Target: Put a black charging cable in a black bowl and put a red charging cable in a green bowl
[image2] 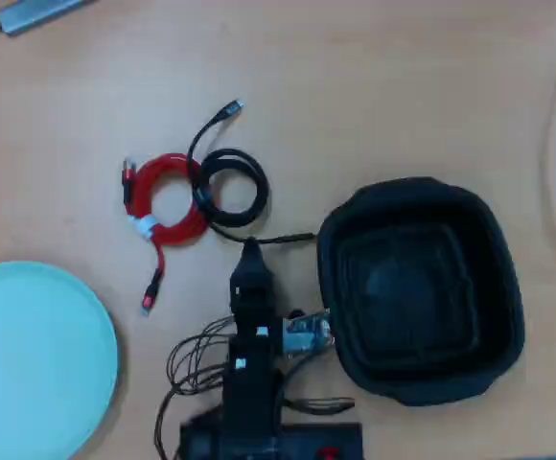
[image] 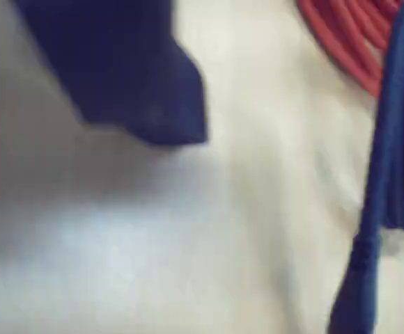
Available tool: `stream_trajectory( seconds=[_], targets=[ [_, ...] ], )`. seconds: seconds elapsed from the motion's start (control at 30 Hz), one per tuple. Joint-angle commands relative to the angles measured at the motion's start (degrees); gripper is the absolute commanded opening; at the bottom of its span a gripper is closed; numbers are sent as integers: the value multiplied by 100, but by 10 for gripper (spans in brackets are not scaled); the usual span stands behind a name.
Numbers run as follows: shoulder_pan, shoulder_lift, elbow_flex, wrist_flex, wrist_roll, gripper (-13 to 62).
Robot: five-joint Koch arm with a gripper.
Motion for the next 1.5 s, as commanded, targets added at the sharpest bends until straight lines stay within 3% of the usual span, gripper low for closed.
stream_trajectory(
  seconds=[0.0,1.0,1.47],
  targets=[
    [-1081,-2698,-5678,6434,668,504],
    [-1380,-2602,-6240,7189,1415,505],
    [-2241,176,-6609,8235,1503,501]
  ],
)
